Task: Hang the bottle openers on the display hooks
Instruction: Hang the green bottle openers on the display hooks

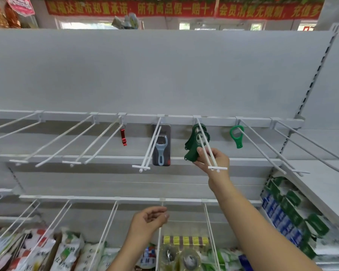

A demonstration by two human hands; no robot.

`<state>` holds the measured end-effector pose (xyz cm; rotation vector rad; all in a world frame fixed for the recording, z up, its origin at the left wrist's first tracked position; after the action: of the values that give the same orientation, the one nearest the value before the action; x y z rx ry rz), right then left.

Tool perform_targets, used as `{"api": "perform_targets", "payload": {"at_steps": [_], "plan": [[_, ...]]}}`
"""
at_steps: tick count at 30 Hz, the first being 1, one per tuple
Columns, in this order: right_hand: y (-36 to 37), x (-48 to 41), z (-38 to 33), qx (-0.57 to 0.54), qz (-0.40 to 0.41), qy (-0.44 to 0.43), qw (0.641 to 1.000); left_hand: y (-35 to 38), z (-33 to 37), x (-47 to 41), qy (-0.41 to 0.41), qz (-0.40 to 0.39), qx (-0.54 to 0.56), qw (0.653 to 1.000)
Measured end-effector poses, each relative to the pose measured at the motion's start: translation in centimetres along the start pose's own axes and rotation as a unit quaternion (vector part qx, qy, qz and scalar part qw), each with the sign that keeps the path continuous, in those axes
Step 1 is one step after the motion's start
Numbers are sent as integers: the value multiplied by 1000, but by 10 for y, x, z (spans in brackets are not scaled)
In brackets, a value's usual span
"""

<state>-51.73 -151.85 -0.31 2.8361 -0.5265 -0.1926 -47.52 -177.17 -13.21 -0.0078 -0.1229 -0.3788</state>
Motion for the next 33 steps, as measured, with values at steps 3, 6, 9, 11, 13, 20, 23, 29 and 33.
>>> {"api": "perform_targets", "payload": {"at_steps": [3, 6, 9, 11, 13, 20, 23, 29, 33], "plan": [[1, -28, 4, 5, 4, 14, 1000, -7, 2, -2, -4, 2, -9, 1000], [-3, -49, 9, 25, 8, 15, 1000, -15, 3, -6, -3, 7, 3, 1000], [-3, -53, 12, 29, 12, 19, 999, -21, 5, -9, 6, 11, 15, 1000], [-4, -46, 12, 33, 15, 20, 999, -23, 7, -10, 12, 10, 13, 1000], [-5, -29, 12, 57, 14, 14, 998, -25, 8, -12, 16, 5, 3, 1000], [-53, 77, 30, 190, -3, -22, 982, 30, 34, -24, 54, -73, -26, 996], [-72, 116, 29, 182, -20, -15, 983, 70, 56, -24, 87, -117, -18, 989], [-194, 198, -2, 165, 97, -16, 981, 210, 67, 1, 120, -242, -30, 962], [-291, 265, -31, 165, 183, -21, 969, 324, 58, 37, 120, -323, -41, 938]]}}
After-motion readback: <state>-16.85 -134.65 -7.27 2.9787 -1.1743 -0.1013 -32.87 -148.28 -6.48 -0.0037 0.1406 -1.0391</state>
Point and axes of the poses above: each hand's wrist, its own x-axis away from the middle knuckle, its own y-axis out of the palm, z = x × y, the point moved 9 cm from there along -x, towards the middle knuckle, and after that the axes turned 11 degrees about -z, right-handed, at the moved point
